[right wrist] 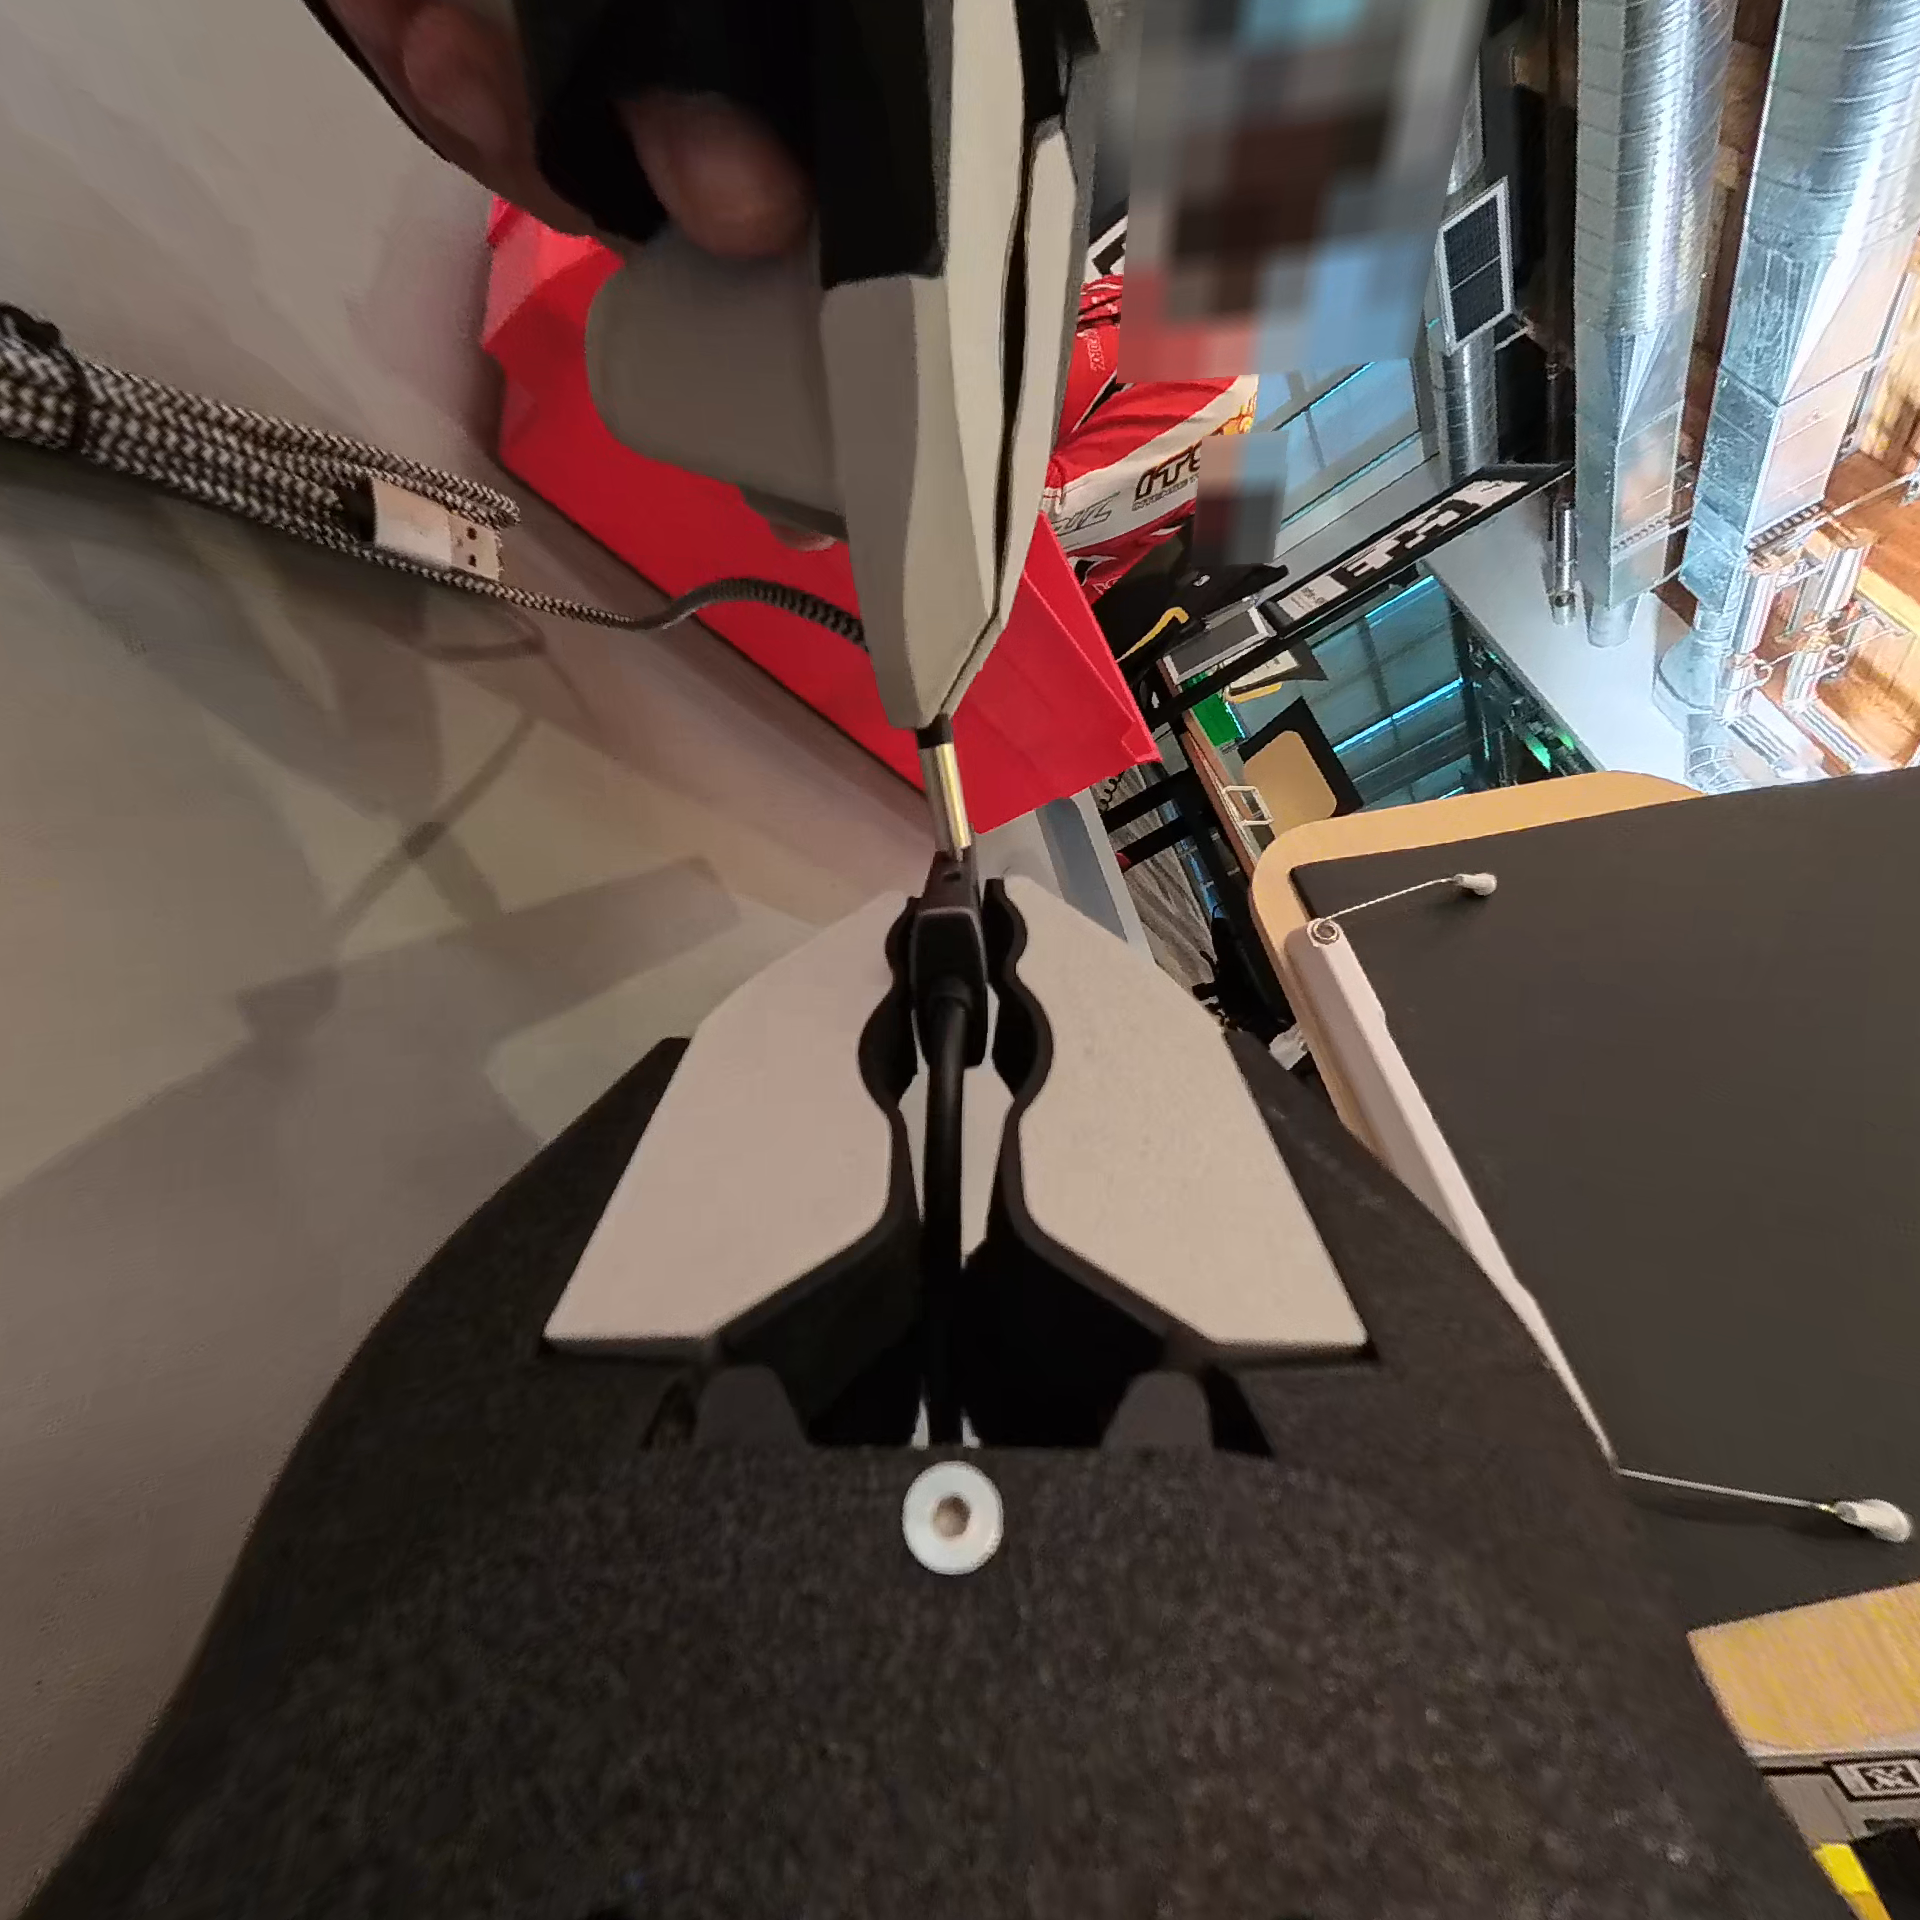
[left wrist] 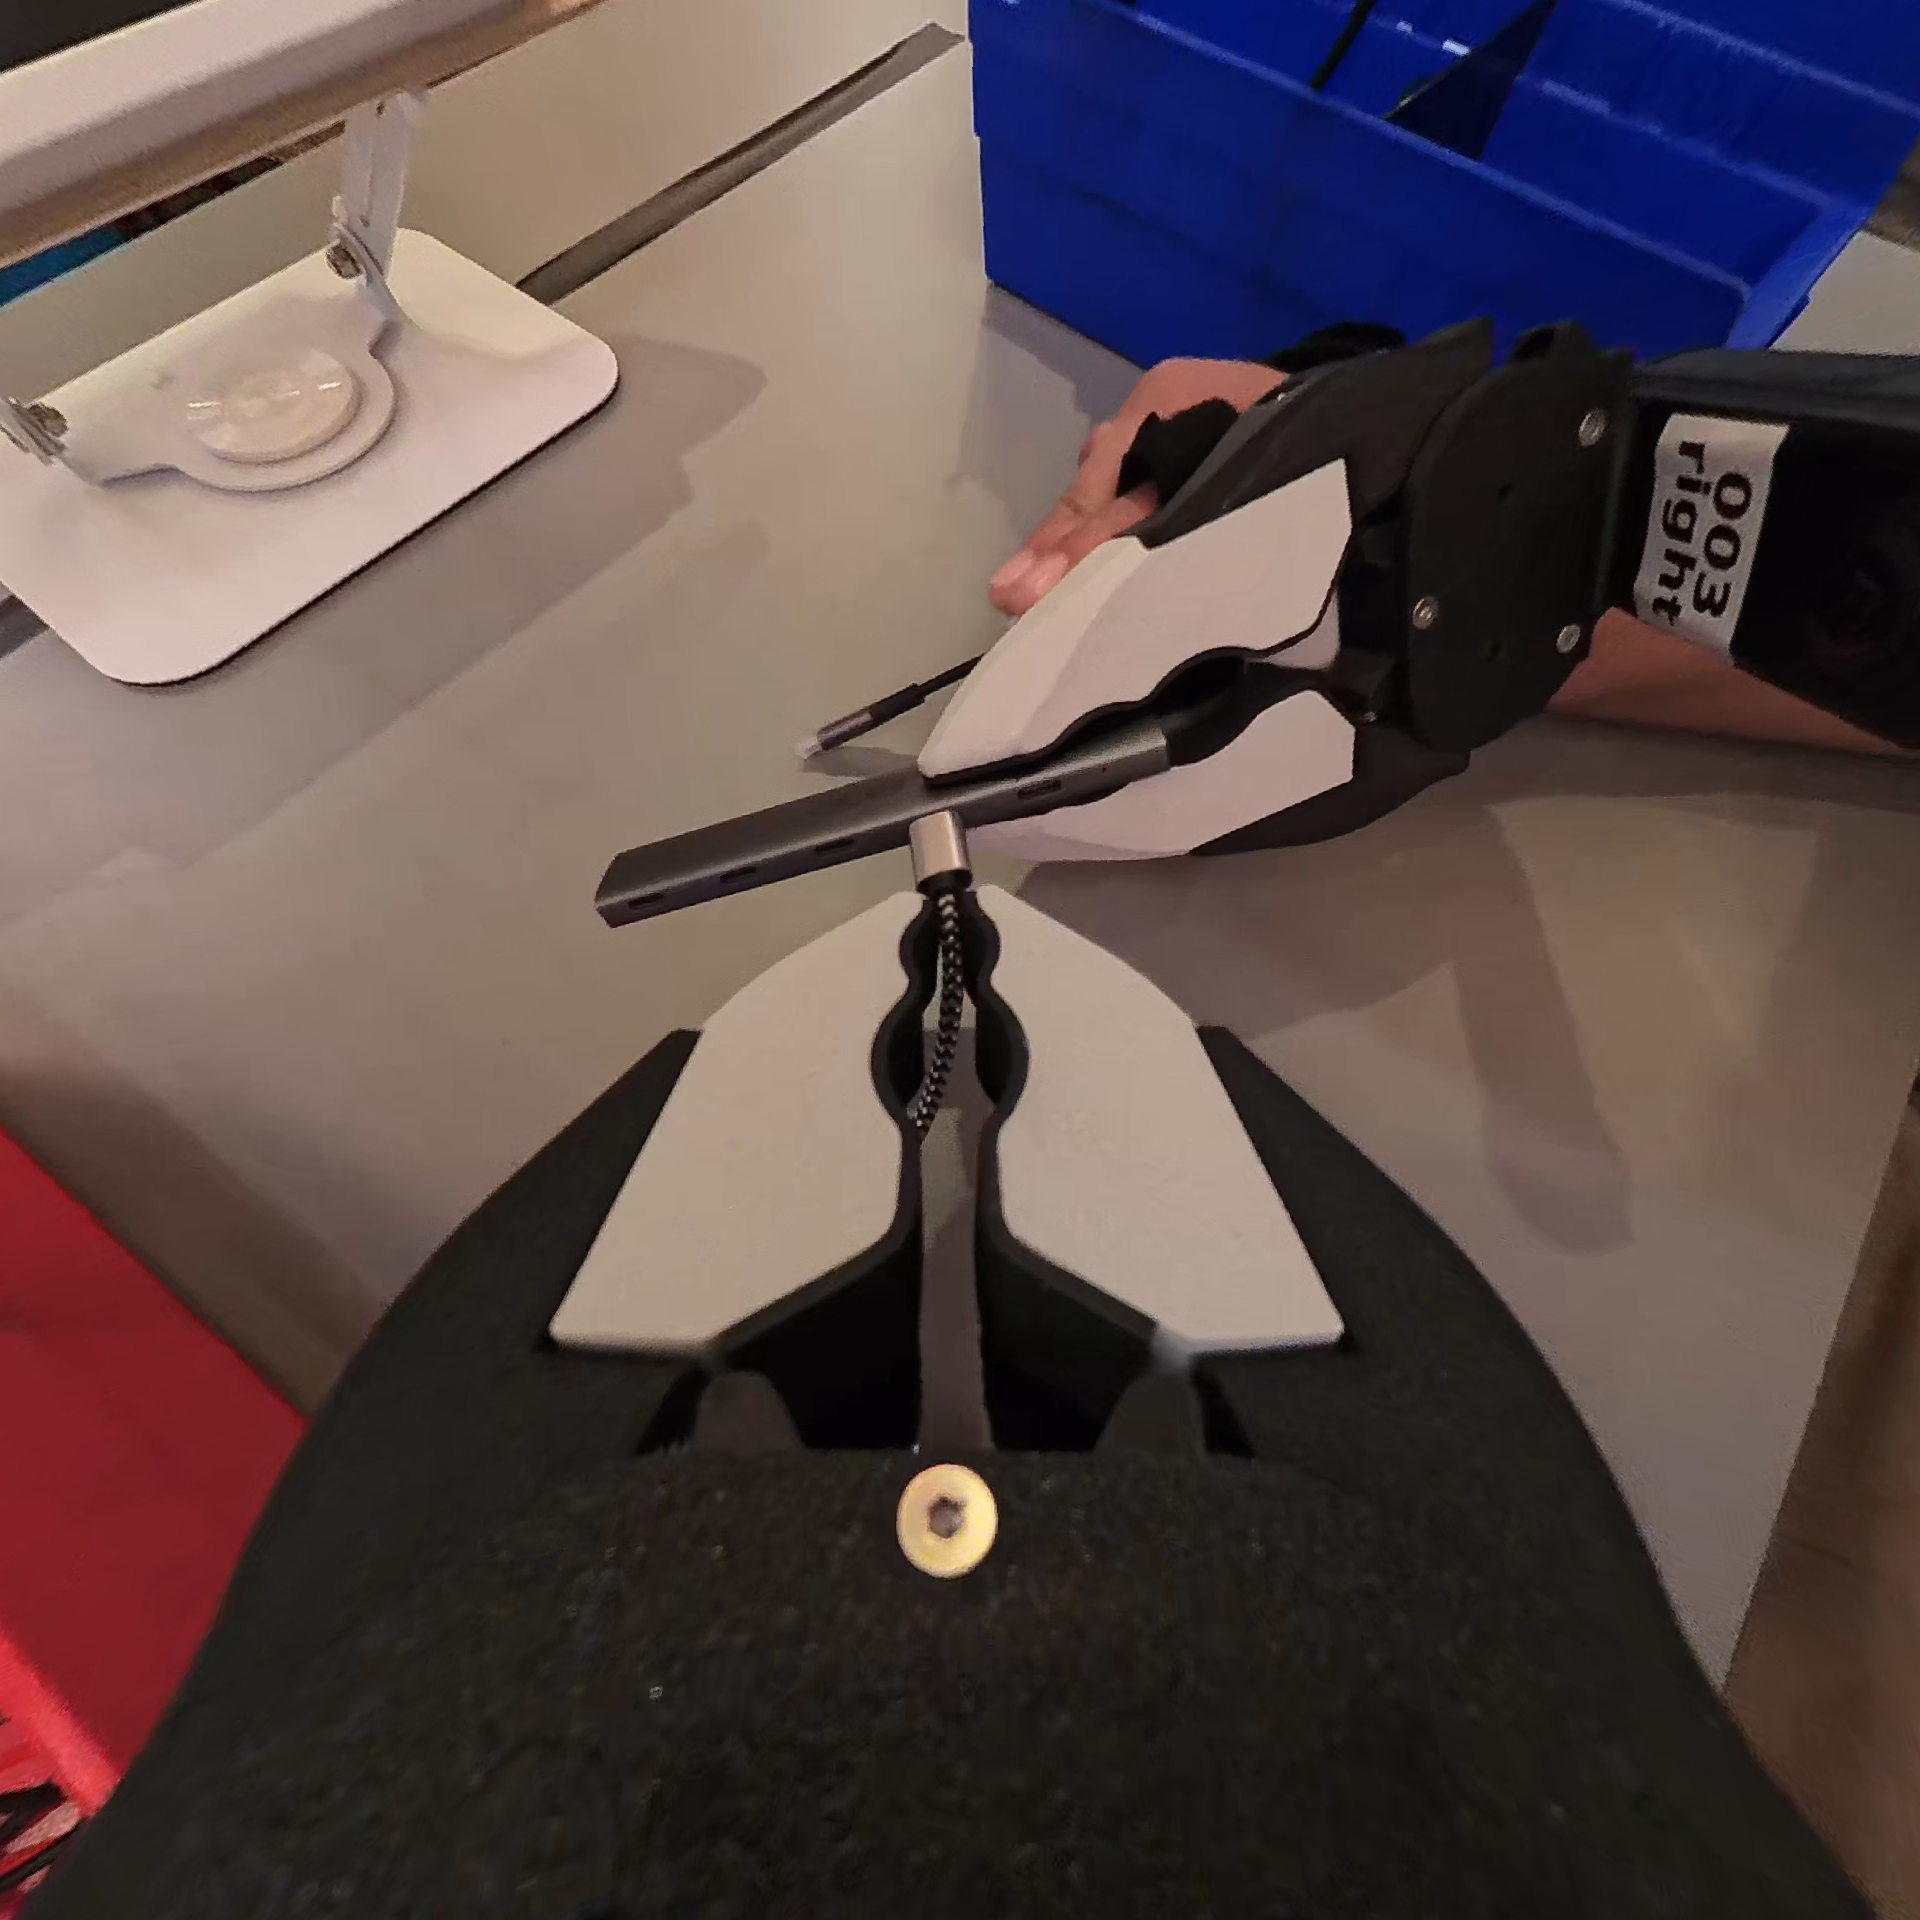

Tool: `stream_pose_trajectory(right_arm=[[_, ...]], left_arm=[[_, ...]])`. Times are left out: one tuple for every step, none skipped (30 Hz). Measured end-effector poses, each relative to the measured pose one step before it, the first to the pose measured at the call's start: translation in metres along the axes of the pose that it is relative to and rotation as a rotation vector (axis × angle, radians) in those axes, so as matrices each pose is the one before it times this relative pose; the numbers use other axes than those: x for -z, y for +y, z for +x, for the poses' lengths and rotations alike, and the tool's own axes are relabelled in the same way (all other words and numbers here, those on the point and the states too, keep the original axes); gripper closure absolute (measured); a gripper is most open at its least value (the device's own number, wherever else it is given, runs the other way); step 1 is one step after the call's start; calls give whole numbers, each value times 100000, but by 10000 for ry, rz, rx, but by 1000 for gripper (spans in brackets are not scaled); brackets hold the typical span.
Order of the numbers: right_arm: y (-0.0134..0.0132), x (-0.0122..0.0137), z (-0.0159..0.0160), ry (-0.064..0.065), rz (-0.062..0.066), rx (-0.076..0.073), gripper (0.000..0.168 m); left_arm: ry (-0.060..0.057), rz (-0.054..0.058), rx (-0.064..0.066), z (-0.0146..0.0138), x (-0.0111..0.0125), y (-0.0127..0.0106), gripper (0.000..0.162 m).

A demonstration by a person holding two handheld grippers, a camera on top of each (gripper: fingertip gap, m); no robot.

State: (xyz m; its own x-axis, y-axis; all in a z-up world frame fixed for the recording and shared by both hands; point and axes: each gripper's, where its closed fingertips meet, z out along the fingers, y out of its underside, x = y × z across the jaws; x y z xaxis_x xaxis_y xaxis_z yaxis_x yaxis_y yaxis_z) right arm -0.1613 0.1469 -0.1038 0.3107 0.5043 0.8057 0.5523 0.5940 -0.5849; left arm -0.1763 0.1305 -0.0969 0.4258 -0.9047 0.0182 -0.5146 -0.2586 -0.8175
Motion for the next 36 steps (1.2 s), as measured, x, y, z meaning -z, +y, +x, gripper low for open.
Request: stream_pose_trajectory(right_arm=[[-114,20,-37,-41,58,-174,159],[-127,-18,-25,-36,95,-246,159],[-172,11,-3,-10,80,-42,159],[-74,-7,-97,-45,-39,151,159],[34,-81,-232,-98,-78,99,159],[106,-80,-222,-100,-46,-58,159],[5,8,-21,11,22,-64,159],[12,30,50,2,-19,47,159],[-4,32,-4,-29,27,-12,159],[-151,31,-11,-26,134,-280,159],[-85,-22,-9,-75,91,-357,159],[-110,48,73,-21,119,-79,159],[7,14,-51,-38,-1,13,159],[40,-61,-77,-46,-6,-58,159],[-25,-55,-37,-53,51,-108,158],[20,-64,61,50,-11,-202,159],[38,-49,112,116,-70,-80,158],[73,-50,-78,-50,-94,-14,158],[9,-9,-64,-51,3,5,158],[-87,81,76,121,87,120,158],[-116,75,91,180,121,202,159],[60,17,28,122,8,223,158],[187,-33,-82,38,-80,167,159],[151,-72,-95,29,-81,54,158],[224,-55,-75,8,-144,53,158],[213,-55,-22,27,-131,66,158],[210,-52,85,78,-114,-24,158],[238,-69,-29,-37,-109,-56,156],[159,-67,-58,-50,-53,-77,154],[-55,-2,-93,-43,41,29,154],[-183,55,2,66,91,112,156],[-44,19,-34,14,-10,85,159],[120,-17,-125,-117,-93,96,159],[134,-28,-84,-118,-76,76,159],[198,-99,-192,-233,-193,-44,159],[134,-34,-77,-158,-256,-66,159]], left_arm=[[27,39,39,30,79,-37,159],[56,103,77,17,107,-98,159],[95,76,75,20,88,-46,159],[91,-54,65,-13,25,122,159],[44,-104,55,-74,-37,205,159],[16,-38,42,-61,-61,150,159],[24,70,65,-26,-61,39,159],[56,58,98,6,-65,29,159],[107,46,98,12,-22,23,159],[113,116,140,-12,50,-108,159],[85,154,150,-7,76,-174,159],[109,102,102,43,27,-87,159],[73,30,95,-7,-19,27,159],[70,71,111,-27,16,-6,159],[120,131,184,7,74,-71,159],[104,163,231,-17,45,-136,159],[80,96,153,-42,4,-81,159],[73,-66,28,-6,18,47,159],[76,-103,-24,64,52,57,159],[62,-28,-4,126,68,-77,159],[-18,1,-24,97,38,-105,159],[-92,-70,-92,33,-37,30,159],[-106,-96,-122,-7,-65,91,159],[-81,-67,-83,10,-44,75,159],[-9,-45,-20,55,-10,53,159],[19,-4,13,54,31,-9,159],[21,21,9,43,75,-54,159],[42,-10,1,54,76,-29,159],[37,-7,7,56,65,-38,159],[41,5,12,73,23,-24,159],[55,0,23,85,-23,21,159],[32,-14,36,16,-53,99,159],[5,-11,34,-38,-78,123,159],[-5,2,39,-57,-89,127,159],[-31,1,41,-91,-89,103,159],[-11,49,14,-44,-40,7,159]])
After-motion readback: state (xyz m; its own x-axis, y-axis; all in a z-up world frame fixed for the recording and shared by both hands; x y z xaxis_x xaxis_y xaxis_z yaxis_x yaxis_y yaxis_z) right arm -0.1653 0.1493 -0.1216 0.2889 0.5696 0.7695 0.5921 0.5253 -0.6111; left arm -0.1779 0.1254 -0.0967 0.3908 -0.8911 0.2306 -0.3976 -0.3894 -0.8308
